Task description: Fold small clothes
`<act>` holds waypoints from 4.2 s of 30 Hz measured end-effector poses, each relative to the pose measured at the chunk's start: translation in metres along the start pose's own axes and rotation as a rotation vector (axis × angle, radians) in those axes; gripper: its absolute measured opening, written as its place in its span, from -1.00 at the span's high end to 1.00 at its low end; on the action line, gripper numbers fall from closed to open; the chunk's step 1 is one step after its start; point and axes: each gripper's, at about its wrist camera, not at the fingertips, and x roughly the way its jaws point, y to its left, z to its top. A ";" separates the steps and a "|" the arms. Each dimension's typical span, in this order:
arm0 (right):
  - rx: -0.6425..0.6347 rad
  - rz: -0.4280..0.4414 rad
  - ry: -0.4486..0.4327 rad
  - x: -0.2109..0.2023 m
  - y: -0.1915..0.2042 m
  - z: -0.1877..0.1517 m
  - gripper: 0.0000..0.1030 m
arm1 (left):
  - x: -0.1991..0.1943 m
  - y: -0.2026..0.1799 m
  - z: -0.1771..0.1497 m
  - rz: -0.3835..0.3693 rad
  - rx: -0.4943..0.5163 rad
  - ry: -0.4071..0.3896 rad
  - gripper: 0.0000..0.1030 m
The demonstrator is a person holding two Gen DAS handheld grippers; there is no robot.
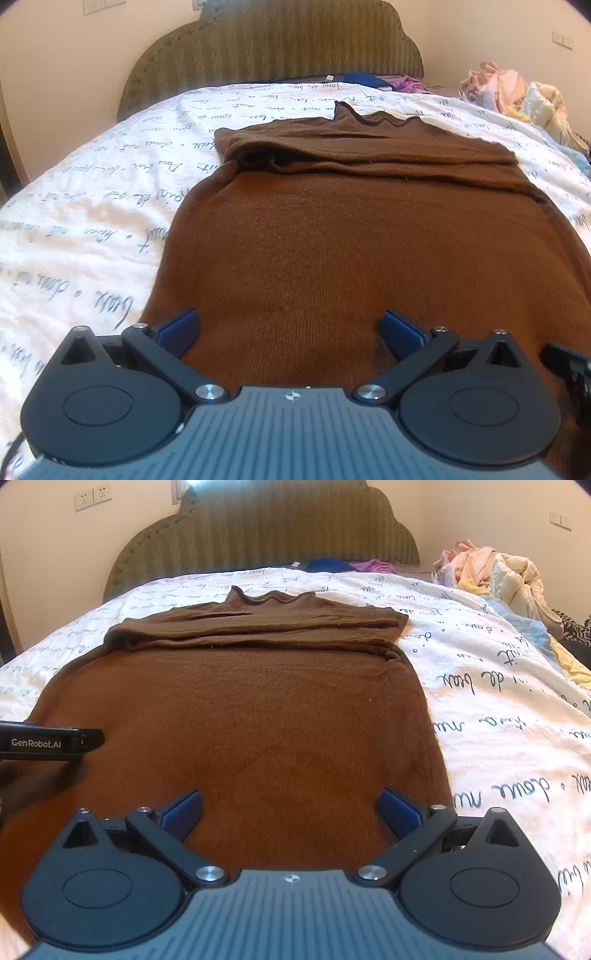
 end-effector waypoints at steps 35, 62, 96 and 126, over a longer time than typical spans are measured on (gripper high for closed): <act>0.619 0.664 0.377 -0.050 -0.138 -0.029 -0.51 | -0.048 0.139 -0.050 -0.580 -0.468 0.267 0.19; 0.906 0.952 -0.059 0.081 -0.198 0.138 0.87 | 0.078 0.137 0.182 -0.696 -0.755 -0.091 0.94; 0.846 0.616 0.021 0.092 -0.201 0.070 -0.82 | 0.068 0.132 0.080 -0.267 -0.689 -0.144 -0.70; 0.841 0.427 0.080 0.114 -0.158 0.094 -0.66 | 0.118 0.124 0.085 -0.342 -0.919 -0.059 -0.56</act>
